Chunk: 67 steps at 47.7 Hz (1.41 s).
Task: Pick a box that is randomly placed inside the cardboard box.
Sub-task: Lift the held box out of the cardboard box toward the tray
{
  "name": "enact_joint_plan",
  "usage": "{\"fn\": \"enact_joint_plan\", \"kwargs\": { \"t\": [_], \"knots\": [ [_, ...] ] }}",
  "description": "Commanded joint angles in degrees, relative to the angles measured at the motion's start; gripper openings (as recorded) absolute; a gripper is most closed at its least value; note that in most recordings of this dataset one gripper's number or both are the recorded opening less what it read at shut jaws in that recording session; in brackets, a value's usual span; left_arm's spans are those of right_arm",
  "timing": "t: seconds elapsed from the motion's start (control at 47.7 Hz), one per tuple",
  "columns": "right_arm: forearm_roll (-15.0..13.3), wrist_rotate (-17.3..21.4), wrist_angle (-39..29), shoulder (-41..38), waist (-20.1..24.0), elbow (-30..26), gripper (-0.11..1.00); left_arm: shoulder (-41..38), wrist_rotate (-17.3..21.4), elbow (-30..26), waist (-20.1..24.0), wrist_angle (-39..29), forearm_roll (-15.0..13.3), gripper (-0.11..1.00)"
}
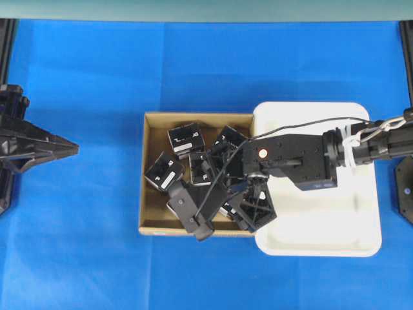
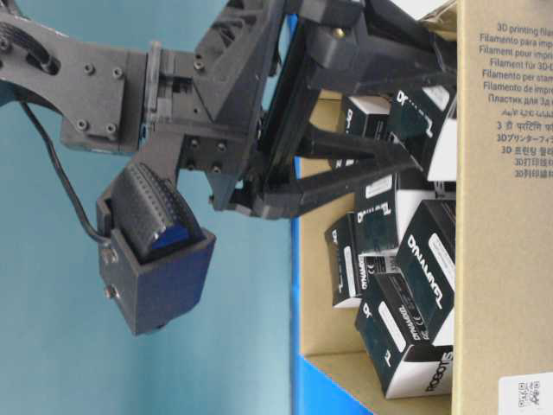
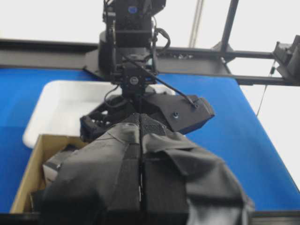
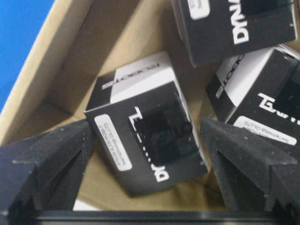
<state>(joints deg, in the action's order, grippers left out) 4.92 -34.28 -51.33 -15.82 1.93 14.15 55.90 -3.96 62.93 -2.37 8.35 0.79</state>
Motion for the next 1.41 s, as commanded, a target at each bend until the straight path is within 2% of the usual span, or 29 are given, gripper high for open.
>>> {"fn": "enact_joint_plan", "kwargs": {
  "t": [0.0, 0.231, 0.336, 0.525, 0.797, 0.986, 1.154, 1.385],
  "knots": [
    [0.0, -0.2, 0.9, -1.7, 0.1, 0.4, 1.0, -0.4, -0.1, -1.6, 0.0, 0.4, 0.2, -0.07],
    [0.0, 0.2, 0.7, -1.7, 0.4, 0.3, 0.99, -0.5, -0.1, -1.6, 0.0, 0.4, 0.1, -0.07],
    [-0.1, 0.4, 0.5, -1.2, 0.7, -0.1, 0.95, -0.5, -0.1, -1.6, 0.0, 0.4, 0.2, -0.07],
    [-0.1, 1.8, -0.4, 2.0, 1.0, -1.8, 0.61, -0.5, -0.1, -1.6, 0.0, 0.4, 0.2, -0.07],
    [0.0, 7.5, -4.6, 9.1, -0.8, -5.5, 0.61, -0.5, -0.1, -1.6, 0.0, 0.4, 0.2, -0.07],
    [0.0, 11.3, -10.2, 14.9, -3.8, -5.2, 0.61, -0.5, -0.1, -1.6, 0.0, 0.4, 0.2, -0.07],
    [-0.1, 11.6, -14.2, 18.9, -7.4, -3.3, 0.61, -0.5, -0.1, -1.6, -0.2, 0.4, 0.2, -0.07],
    [-0.1, 11.3, -14.1, 21.4, -12.9, 1.0, 0.61, -0.4, -0.1, -1.6, -0.4, 0.4, 0.2, -0.07]
  ]
}}
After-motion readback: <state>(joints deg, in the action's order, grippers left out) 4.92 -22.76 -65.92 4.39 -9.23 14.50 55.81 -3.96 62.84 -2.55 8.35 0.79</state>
